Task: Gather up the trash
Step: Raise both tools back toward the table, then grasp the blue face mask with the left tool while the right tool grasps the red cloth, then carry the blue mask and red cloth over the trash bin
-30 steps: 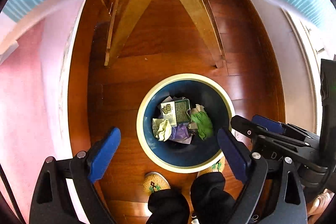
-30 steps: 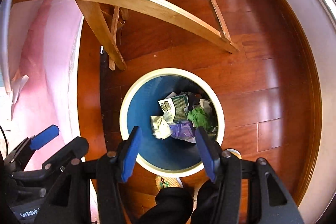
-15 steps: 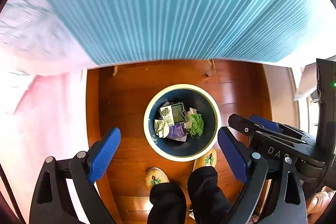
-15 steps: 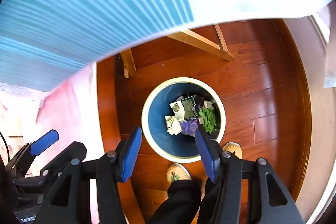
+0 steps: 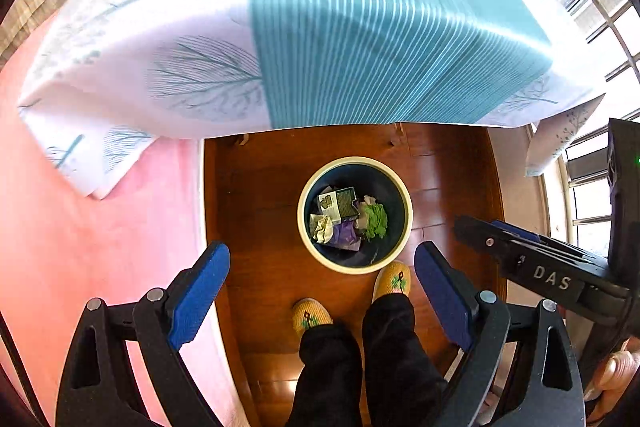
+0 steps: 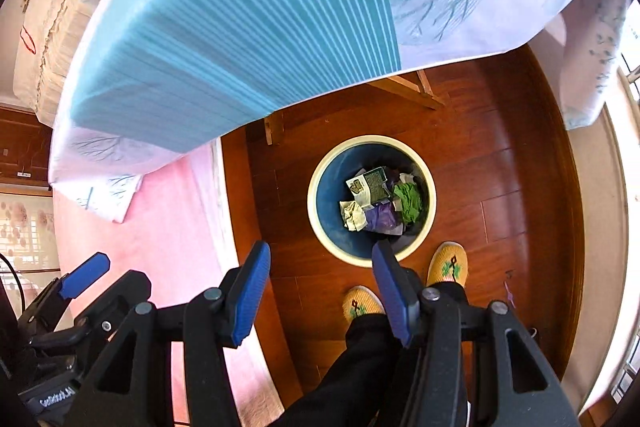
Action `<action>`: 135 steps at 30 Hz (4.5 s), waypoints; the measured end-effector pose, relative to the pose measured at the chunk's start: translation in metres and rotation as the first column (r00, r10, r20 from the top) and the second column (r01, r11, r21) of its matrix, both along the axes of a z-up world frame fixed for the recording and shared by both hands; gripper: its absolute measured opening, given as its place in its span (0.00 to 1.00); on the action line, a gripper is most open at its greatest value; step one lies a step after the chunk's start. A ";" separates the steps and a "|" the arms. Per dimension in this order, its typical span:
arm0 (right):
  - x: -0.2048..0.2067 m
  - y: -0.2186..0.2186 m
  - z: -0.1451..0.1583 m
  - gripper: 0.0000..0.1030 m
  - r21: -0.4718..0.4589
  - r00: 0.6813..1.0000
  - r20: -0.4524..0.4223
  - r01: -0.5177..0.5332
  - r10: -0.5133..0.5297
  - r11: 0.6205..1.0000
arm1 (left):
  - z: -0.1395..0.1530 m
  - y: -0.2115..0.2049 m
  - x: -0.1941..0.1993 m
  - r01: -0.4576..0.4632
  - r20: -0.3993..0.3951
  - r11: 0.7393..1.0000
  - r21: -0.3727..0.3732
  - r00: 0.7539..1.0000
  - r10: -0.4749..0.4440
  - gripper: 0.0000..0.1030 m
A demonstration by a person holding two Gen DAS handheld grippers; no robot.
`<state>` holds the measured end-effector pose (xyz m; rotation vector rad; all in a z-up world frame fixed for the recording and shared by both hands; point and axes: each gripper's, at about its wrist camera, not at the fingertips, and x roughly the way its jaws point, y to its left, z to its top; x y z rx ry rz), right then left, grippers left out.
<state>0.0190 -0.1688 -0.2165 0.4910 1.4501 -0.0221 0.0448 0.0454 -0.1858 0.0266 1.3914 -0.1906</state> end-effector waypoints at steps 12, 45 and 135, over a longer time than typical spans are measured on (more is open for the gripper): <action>-0.013 0.017 0.115 0.52 -0.123 0.990 0.103 -0.088 0.101 0.988 | 0.120 0.023 -0.009 0.039 0.170 0.999 -0.010 0.985 -0.037 0.90; 0.323 -0.041 0.241 0.52 -0.268 0.820 0.392 -0.332 0.417 0.905 | 0.188 0.015 0.313 -0.323 0.299 0.940 -0.107 0.891 0.341 0.89; 0.028 0.062 0.153 0.02 -0.122 0.960 0.029 -0.273 0.279 0.954 | 0.122 0.058 0.007 -0.014 0.241 0.994 -0.111 0.970 0.041 0.09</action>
